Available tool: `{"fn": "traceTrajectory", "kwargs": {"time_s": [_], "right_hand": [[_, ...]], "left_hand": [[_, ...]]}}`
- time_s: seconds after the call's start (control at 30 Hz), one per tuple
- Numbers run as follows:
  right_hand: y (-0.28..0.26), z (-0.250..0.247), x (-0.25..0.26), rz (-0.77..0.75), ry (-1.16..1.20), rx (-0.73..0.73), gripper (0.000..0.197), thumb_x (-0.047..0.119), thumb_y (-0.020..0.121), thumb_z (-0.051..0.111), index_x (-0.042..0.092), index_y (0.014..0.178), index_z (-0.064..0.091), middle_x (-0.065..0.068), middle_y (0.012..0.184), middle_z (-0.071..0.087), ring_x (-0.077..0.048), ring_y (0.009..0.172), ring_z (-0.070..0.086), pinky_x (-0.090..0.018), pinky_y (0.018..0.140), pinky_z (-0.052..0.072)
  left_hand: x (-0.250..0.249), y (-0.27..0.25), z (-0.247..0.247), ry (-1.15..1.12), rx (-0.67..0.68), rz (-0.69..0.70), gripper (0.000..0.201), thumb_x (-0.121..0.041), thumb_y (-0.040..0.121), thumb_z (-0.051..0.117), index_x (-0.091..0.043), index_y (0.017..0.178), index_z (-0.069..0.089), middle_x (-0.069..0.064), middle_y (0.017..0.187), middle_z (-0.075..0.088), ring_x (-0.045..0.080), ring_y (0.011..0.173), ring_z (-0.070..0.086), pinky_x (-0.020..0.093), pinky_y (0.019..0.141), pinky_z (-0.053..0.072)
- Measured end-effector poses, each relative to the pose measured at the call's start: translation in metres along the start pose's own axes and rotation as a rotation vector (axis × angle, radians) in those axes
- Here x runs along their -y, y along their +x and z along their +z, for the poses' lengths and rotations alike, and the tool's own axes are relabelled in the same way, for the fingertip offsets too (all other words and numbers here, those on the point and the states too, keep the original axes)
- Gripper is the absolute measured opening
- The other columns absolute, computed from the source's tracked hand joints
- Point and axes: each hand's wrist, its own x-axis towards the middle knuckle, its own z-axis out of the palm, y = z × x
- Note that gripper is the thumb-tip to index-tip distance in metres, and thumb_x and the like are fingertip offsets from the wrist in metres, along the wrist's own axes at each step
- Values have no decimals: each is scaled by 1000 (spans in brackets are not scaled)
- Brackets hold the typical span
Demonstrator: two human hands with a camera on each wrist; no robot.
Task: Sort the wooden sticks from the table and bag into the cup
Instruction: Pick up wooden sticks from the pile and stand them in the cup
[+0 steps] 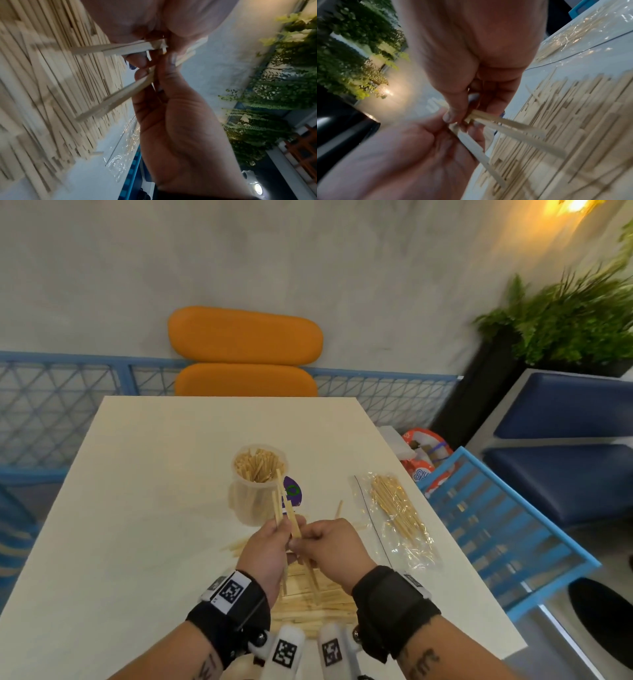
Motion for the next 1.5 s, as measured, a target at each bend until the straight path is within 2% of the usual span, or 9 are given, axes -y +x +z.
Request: {"fn": "traceTrajectory", "kwargs": {"time_s": [0.2, 0.33, 0.4, 0.57, 0.7, 0.9, 1.13, 1.37, 1.5], "right_hand": [[4, 4, -6, 21, -98, -126, 16, 9, 71, 86, 10, 83, 75, 8, 90, 76, -5, 82, 71, -22, 75, 58], [1, 3, -14, 16, -75, -74, 21, 11, 71, 86, 13, 84, 69, 1, 84, 76, -7, 75, 71, -17, 63, 55], [1, -1, -19, 5, -7, -2, 14, 14, 81, 80, 14, 88, 68, -5, 87, 76, -14, 74, 71, -23, 63, 56], [33, -42, -45, 78, -300, -237, 9, 23, 94, 64, 19, 91, 71, 9, 84, 68, -7, 77, 62, -12, 62, 46], [68, -60, -56, 232, -533, -221, 22, 34, 92, 64, 13, 88, 70, -2, 88, 70, -20, 84, 66, -32, 78, 57], [97, -47, -56, 322, -784, -170, 30, 39, 84, 70, 17, 72, 56, 0, 77, 62, -12, 60, 55, -23, 49, 42], [97, -49, -48, 383, -678, -171, 23, 18, 90, 61, 12, 69, 53, -1, 69, 57, -13, 59, 54, -23, 53, 45], [34, -47, -6, 27, -193, -126, 28, 30, 85, 69, 5, 74, 64, 2, 68, 63, -10, 60, 54, -25, 59, 44], [0, -20, 0, -86, -286, -73, 30, 36, 88, 63, 14, 68, 59, -5, 71, 68, -17, 67, 65, -37, 68, 56]], "left_hand": [[7, 5, 4, -115, 95, -133, 27, -23, 106, 44, -10, 115, 66, 11, 105, 75, 27, 96, 66, 46, 93, 49], [4, 3, -1, -80, 90, -140, 21, -19, 107, 41, -10, 105, 60, 13, 97, 72, 19, 69, 67, 37, 69, 51], [4, 6, -8, -92, 85, -123, 22, -19, 108, 38, -10, 103, 58, 16, 100, 72, 25, 78, 68, 40, 74, 50], [14, 11, -28, -41, -40, -98, 24, -18, 108, 38, -8, 98, 57, 8, 76, 57, 19, 59, 49, 39, 64, 46], [18, 9, -31, -3, -36, -83, 25, -22, 108, 39, -8, 94, 55, 1, 63, 43, 13, 46, 31, 27, 47, 27], [16, 8, -25, 84, 25, -100, 20, -25, 106, 43, -10, 96, 53, -2, 62, 38, 12, 48, 27, 26, 45, 24], [13, 18, -14, 130, 38, -52, 23, -25, 107, 43, -8, 98, 56, -1, 62, 40, 14, 51, 35, 31, 52, 31], [1, 12, 15, 20, 4, -81, 27, -20, 107, 42, -5, 102, 64, 10, 81, 66, 24, 71, 65, 42, 74, 55], [-2, 4, 27, -120, 62, -100, 28, -23, 107, 43, -7, 104, 66, 17, 93, 72, 25, 75, 66, 36, 66, 55]]}}
